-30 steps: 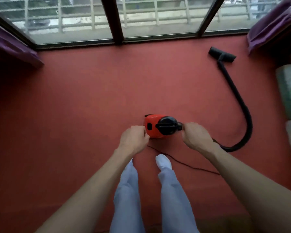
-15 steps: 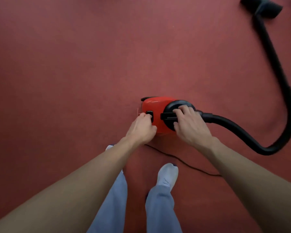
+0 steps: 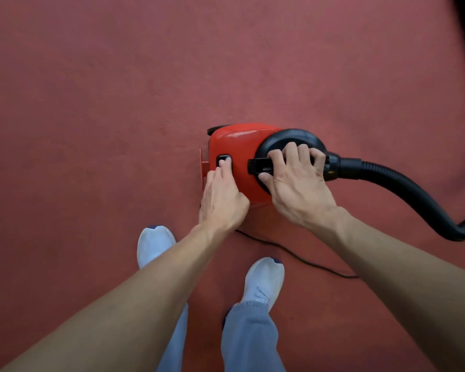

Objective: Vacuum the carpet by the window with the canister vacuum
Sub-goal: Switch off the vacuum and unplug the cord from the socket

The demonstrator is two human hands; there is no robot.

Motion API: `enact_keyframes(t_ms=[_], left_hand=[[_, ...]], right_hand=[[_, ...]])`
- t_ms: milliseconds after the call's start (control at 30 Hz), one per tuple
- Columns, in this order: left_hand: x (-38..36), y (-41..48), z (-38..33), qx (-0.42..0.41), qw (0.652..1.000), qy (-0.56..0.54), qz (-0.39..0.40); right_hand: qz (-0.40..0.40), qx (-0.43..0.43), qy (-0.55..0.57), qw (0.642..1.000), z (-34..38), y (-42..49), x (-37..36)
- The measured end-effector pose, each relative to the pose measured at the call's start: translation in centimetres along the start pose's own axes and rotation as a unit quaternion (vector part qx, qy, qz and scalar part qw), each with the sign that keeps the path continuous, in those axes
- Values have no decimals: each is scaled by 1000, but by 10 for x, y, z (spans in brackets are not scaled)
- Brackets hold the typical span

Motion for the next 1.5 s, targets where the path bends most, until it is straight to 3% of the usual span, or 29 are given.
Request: enact_keyframes(t_ms=[200, 367, 433, 567, 700, 900, 1067, 1167, 1500], left_hand=[[4, 7, 5, 36, 998, -36, 25], [34, 6, -7, 48, 991, 36, 116], [51, -8, -25, 20, 987, 98, 129], [92, -56, -74, -61, 972, 197, 108], [137, -128, -133, -111, 958, 241, 110], [174, -280, -260, -221, 921, 302, 110], [164, -396, -362, -289, 860, 398, 134], [152, -443, -410, -304, 832, 445, 128], [80, -538, -516, -313, 801, 494, 125]], right_hand=[[2, -9, -2, 1000, 0, 1, 0], [134, -12, 19, 991, 2, 2, 12], [158, -16, 33, 987, 3, -2, 30], [119, -34, 83, 989, -1, -35, 95], [131, -80, 172, 973, -18, -103, 164], [64, -175, 268, 945, -61, -255, 284], [9, -240, 302, 922, -91, -380, 347], [-13, -271, 312, 910, -113, -445, 367], [-68, -357, 350, 864, -201, -631, 367]])
Point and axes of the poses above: each hand's wrist, its own y-axis towards the middle knuckle, its own x-axis out of the back of the hand, z = x × y, the point moved 6 cm from there along y, towards the middle knuckle, and after that the axes turned 13 degrees about z, right-handed, at the moved point
